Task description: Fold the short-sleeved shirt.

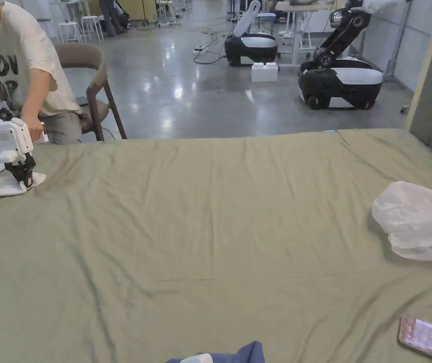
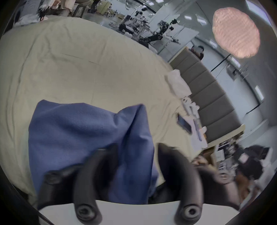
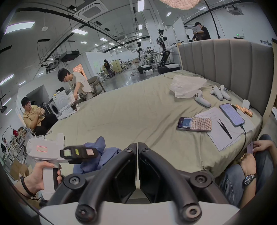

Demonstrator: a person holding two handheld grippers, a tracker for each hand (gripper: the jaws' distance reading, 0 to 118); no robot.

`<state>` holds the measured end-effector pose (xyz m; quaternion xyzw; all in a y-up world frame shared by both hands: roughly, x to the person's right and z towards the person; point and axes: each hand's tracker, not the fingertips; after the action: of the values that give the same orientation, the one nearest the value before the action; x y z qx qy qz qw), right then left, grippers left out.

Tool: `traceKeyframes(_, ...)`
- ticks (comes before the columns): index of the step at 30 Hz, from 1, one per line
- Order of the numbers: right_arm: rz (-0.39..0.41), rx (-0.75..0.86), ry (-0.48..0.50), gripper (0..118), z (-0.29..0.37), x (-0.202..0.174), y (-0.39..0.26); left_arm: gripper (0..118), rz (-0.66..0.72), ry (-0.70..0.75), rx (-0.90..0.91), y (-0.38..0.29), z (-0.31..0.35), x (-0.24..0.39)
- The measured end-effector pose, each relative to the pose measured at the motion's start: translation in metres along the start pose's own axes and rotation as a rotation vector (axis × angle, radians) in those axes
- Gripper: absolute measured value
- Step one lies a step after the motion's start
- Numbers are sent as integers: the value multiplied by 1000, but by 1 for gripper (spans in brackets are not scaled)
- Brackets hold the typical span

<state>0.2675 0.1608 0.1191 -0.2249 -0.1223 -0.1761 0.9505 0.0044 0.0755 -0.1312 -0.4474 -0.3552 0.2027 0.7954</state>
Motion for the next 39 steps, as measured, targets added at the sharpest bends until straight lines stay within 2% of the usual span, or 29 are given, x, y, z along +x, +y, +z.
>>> traceKeyframes(1,0,-1,1,0,0,1,0,66,29,-66,22,3,7,-6)
traceKeyframes(2,0,-4,2,0,-1,2,0,49,67,-129,54,4,16,-12)
traceKeyframes(3,2,-7,4,0,-1,2,0,25,105,-142,71,5,21,-16)
traceKeyframes(4,12,-8,5,0,0,1,0,13,134,-128,81,5,22,-18)
traceKeyframes(6,32,-1,11,0,3,0,-1,11,107,0,69,5,15,-27)
traceKeyframes(7,33,-1,13,0,4,-1,-1,10,93,11,43,4,7,-31)
traceKeyframes(9,26,-5,15,0,5,0,-2,2,134,-66,-31,-3,-13,-35)
traceKeyframes(10,22,-8,14,0,5,0,-3,2,136,-87,-60,-7,-23,-33)
traceKeyframes(14,16,-23,6,0,5,0,-9,2,-84,42,-197,-23,-65,-20)
traceKeyframes(16,7,-34,22,0,3,-2,-13,1,-69,25,-170,-26,-67,-21)
traceKeyframes(18,-36,-67,89,0,-7,-4,-18,2,-43,29,-171,-19,-59,-19)
traceKeyframes(19,-48,-88,121,0,-13,-6,-21,4,-29,20,-157,-17,-53,-19)
traceKeyframes(20,-39,-114,145,0,-22,-10,-23,12,-20,-1,-136,-14,-45,-20)
traceKeyframes(22,15,-164,180,0,-41,-23,-25,61,11,-53,-84,-6,-23,-23)
traceKeyframes(23,50,-198,197,0,-53,-30,-25,79,38,-90,-60,-3,-9,-28)
traceKeyframes(24,76,-226,217,0,-63,-37,-26,89,69,-101,-40,0,4,-32)
traceKeyframes(27,138,-279,298,0,-102,-62,-30,89,110,-99,60,3,49,-51)
traceKeyframes(29,183,-312,304,0,-128,-75,-33,90,149,-59,110,0,70,-67)
traceKeyframes(33,253,-415,256,0,-183,-84,-46,91,206,16,130,-6,91,-98)
traceKeyframes(36,290,-563,134,0,-217,-77,-68,91,230,51,138,-11,98,-113)
traceKeyframes(37,256,-579,124,0,-223,-73,-74,91,232,42,141,-13,98,-115)
traceKeyframes(39,118,-549,142,0,-221,-66,-70,92,252,1,156,-14,96,-121)
